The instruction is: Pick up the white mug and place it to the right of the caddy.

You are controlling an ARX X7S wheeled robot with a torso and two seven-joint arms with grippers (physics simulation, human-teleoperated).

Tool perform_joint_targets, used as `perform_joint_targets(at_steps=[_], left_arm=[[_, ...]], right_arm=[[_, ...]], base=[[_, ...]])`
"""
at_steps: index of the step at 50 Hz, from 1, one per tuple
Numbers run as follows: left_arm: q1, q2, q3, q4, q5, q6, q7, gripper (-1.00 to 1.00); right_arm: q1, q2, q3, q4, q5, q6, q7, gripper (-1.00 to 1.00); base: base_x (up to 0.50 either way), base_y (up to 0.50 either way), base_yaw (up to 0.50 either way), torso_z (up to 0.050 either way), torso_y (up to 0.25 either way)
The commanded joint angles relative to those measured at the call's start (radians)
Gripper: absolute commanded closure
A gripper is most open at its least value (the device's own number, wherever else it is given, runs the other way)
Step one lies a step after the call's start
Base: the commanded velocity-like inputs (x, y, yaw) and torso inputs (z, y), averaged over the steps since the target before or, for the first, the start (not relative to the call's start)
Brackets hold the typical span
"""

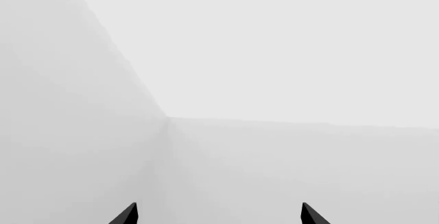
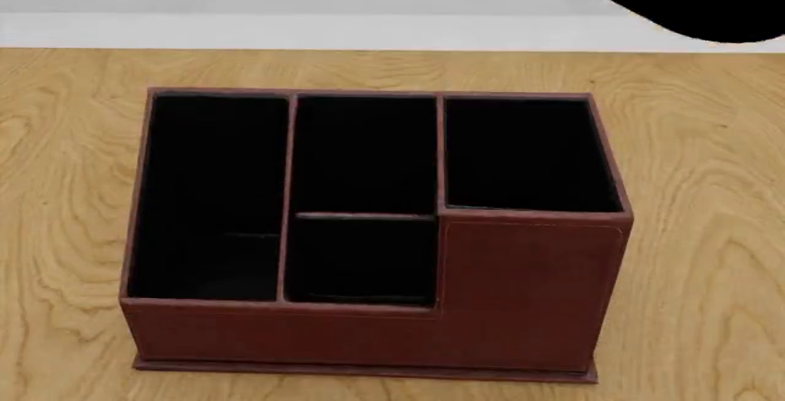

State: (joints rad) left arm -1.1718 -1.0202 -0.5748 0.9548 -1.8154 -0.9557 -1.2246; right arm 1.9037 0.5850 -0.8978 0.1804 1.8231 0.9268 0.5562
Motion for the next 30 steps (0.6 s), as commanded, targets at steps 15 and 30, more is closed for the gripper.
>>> perform_joint_targets(at_steps=[15, 30], left_arm=[[0.039, 0.065, -0.038, 0.010, 0.055, -0.014, 0.054, -1.00], [0.113, 0.120, -0.127, 0.026, 0.090, -0.033, 0.107, -1.00]], right_arm=[[0.192, 0.141, -0.049, 0.193, -0.209, 0.112, 0.017, 1.00], [0.308, 0.130, -0.211, 0.510, -0.455, 0.191, -0.124, 1.00]], base=[[0.00, 0.00, 0.00, 0.000, 0.000], [0.00, 0.00, 0.00, 0.000, 0.001]])
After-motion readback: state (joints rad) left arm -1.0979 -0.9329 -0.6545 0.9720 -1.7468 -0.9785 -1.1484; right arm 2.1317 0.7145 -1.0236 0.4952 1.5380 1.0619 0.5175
